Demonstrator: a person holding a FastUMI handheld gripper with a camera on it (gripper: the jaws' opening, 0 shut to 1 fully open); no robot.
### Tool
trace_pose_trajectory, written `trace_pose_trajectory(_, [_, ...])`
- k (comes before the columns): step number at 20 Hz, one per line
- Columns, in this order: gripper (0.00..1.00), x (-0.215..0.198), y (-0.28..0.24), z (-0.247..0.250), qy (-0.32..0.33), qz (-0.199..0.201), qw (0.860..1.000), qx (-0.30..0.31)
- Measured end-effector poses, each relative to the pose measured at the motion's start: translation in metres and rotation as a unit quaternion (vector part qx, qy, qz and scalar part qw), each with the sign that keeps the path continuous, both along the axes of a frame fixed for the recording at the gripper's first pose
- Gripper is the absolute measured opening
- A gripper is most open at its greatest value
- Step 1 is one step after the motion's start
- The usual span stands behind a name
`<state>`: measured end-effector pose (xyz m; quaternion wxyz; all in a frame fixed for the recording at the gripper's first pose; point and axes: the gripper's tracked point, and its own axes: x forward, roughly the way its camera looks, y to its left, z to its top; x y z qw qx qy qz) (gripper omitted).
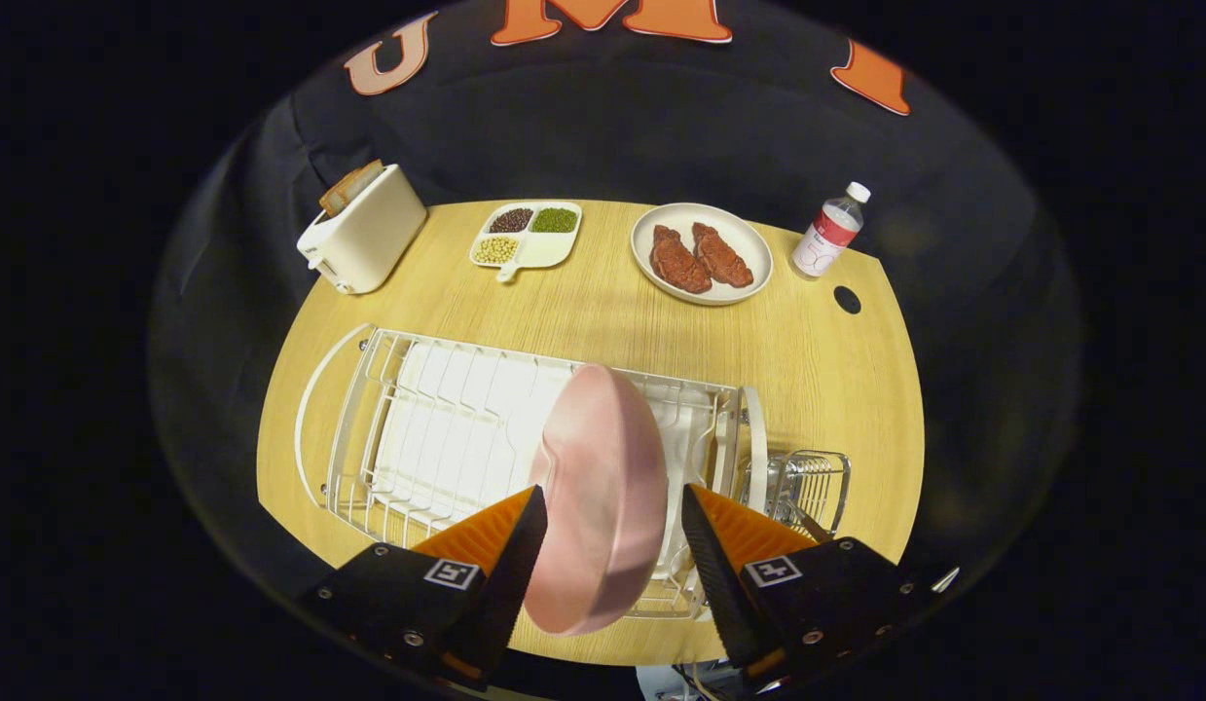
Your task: Take the plate from the dish rack, then take the spoon from the basket and place it into the plate.
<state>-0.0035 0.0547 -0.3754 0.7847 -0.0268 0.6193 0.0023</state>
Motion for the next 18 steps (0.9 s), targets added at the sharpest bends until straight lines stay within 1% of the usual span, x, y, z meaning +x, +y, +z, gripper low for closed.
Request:
trace_pose_trajectory(3, [0.76, 0.000, 0.001, -0.010, 0.019, -0.009, 1.000, -0.003])
trace_pose_trajectory(6, [0.61, -0.003, 0.004, -0.015, 0.029, -0.020, 0.999, -0.002])
trace_pose_trajectory(7, [0.58, -0.002, 0.009, -0.015, 0.026, -0.024, 0.999, 0.009])
trace_pose_trajectory(8, [0.52, -0.001, 0.017, -0.015, 0.018, -0.026, 0.999, 0.020])
trace_pose_trajectory(9, [0.49, -0.001, 0.019, -0.013, 0.014, -0.029, 0.999, 0.023])
trace_pose_trajectory(10, [0.43, -0.002, 0.017, -0.011, 0.011, -0.032, 0.999, 0.020])
trace_pose_trajectory(11, [0.40, -0.001, 0.016, -0.010, 0.009, -0.037, 0.999, 0.013])
trace_pose_trajectory(13, [0.37, 0.000, 0.015, -0.008, 0.001, -0.045, 0.999, 0.001])
trace_pose_trajectory(14, [0.35, 0.001, 0.015, -0.006, -0.004, -0.044, 0.999, -0.001])
trace_pose_trajectory(18, [0.34, 0.009, 0.009, 0.008, -0.023, -0.032, 0.999, -0.030])
